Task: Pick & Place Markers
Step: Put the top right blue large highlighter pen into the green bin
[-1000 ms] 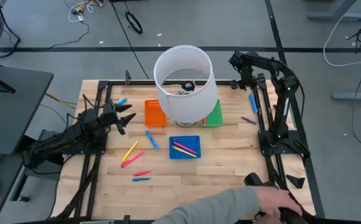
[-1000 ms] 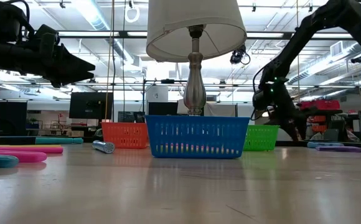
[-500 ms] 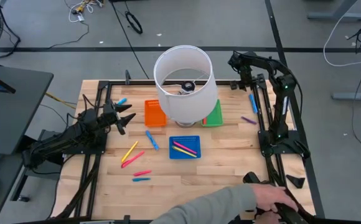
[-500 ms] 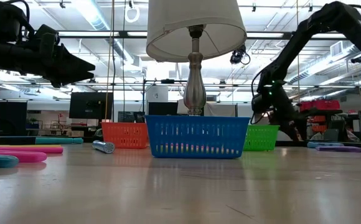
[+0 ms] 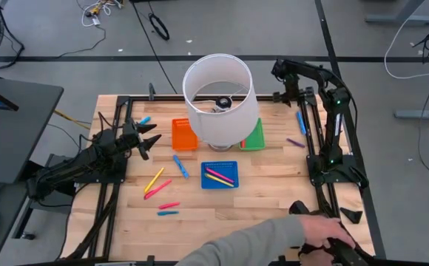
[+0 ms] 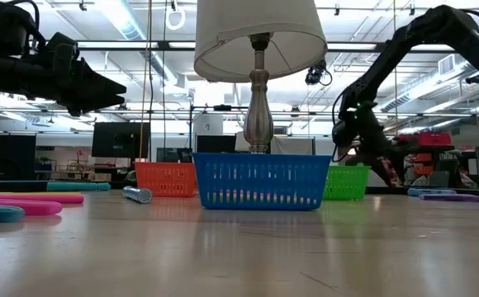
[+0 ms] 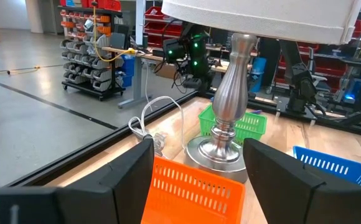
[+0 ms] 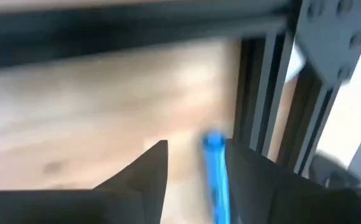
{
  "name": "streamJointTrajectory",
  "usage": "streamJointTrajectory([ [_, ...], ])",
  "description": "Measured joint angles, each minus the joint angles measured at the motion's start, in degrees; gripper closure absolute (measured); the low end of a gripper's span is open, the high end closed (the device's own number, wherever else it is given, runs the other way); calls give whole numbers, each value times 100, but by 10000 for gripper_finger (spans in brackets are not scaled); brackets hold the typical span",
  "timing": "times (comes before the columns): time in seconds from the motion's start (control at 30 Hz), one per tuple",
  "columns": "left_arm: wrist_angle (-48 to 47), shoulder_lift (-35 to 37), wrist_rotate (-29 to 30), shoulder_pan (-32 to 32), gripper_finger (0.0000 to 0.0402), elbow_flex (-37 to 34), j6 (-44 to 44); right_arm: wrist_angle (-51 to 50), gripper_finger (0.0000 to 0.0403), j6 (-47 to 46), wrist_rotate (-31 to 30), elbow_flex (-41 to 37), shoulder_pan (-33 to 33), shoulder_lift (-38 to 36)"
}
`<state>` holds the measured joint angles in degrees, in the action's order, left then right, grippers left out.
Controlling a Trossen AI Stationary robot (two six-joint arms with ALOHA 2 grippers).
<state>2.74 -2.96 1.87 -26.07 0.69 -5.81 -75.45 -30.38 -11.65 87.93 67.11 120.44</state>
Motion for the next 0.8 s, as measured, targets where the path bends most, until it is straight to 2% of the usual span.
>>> streamJointTrajectory([
  [0.17,0,-2,0,0,149,-2,0,-713,236,-177,125,-56,4,-2],
  [0.8,0,0,2,-2,149,0,0,-600,236,-171,14,-58,76,203],
])
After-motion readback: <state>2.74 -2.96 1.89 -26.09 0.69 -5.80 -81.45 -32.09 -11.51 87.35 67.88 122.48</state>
